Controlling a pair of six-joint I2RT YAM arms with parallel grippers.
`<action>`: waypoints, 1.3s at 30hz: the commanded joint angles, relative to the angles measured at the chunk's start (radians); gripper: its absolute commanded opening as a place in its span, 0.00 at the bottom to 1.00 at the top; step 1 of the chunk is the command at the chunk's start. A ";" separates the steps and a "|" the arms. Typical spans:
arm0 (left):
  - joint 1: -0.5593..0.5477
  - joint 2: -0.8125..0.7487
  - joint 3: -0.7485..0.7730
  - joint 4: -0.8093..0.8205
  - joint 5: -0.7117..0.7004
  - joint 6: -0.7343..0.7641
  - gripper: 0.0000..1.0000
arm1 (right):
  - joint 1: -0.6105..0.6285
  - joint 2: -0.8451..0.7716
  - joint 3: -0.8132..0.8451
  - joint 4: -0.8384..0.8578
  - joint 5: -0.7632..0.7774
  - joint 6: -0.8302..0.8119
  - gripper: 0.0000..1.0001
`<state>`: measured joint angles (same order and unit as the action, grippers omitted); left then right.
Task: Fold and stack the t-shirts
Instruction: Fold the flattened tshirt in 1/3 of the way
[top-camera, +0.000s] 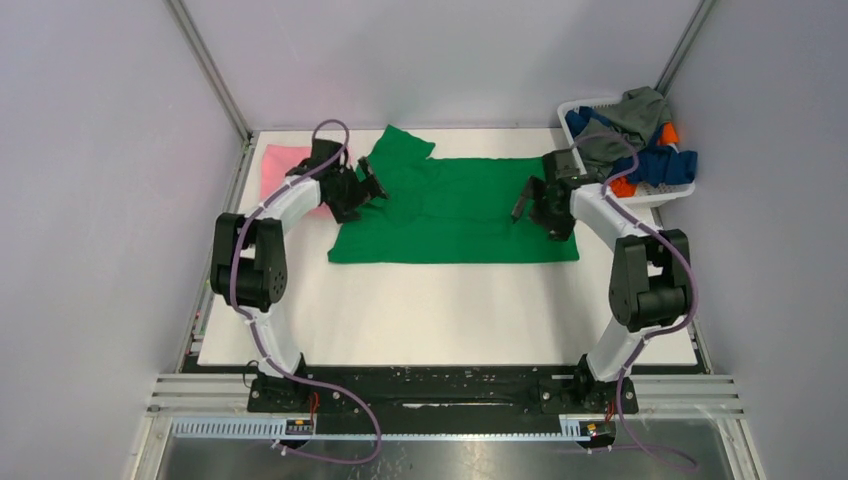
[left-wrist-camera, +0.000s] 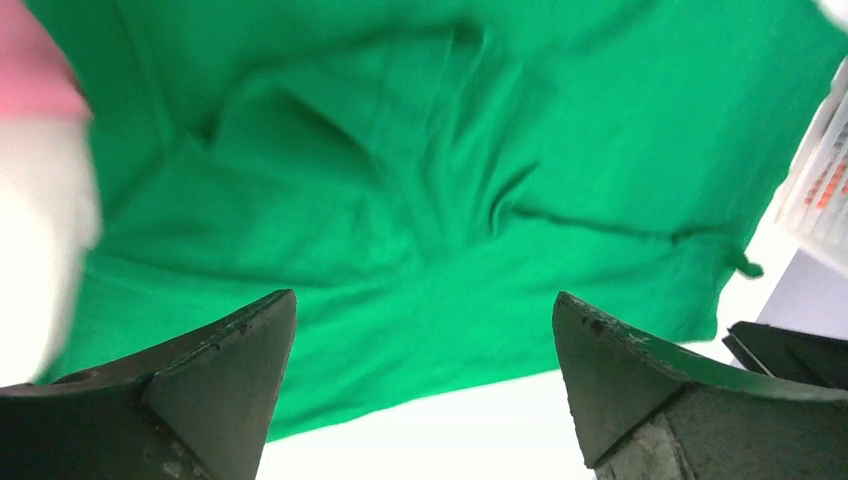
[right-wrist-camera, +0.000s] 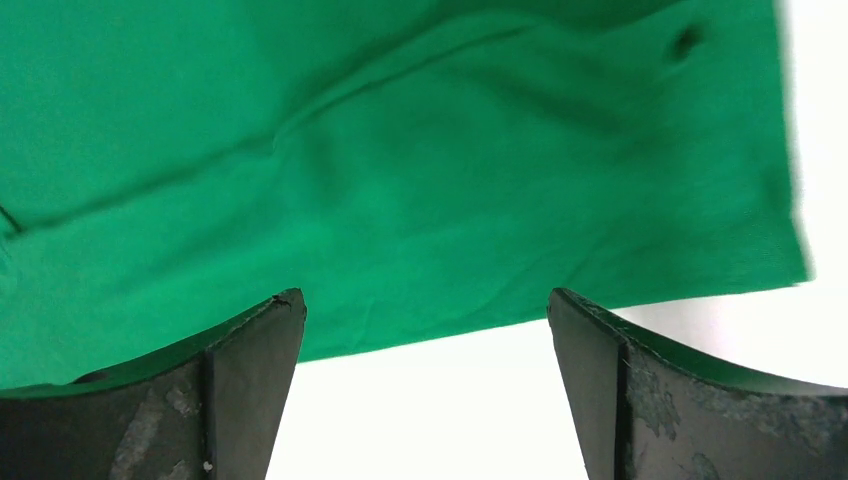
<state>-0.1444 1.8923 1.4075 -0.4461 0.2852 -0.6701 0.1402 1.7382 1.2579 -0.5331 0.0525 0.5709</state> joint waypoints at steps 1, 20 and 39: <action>-0.058 -0.056 -0.098 0.106 0.058 -0.046 0.99 | 0.041 0.044 -0.002 -0.003 -0.098 -0.024 0.99; -0.011 0.399 0.502 0.135 -0.103 -0.034 0.99 | 0.061 0.098 0.029 -0.064 -0.030 -0.032 0.99; -0.106 0.043 -0.097 0.275 0.064 -0.105 0.99 | 0.060 0.105 -0.001 -0.072 -0.049 -0.061 0.99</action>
<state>-0.2317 1.9472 1.3880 -0.2287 0.2695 -0.7341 0.1974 1.8515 1.2499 -0.5819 0.0071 0.5228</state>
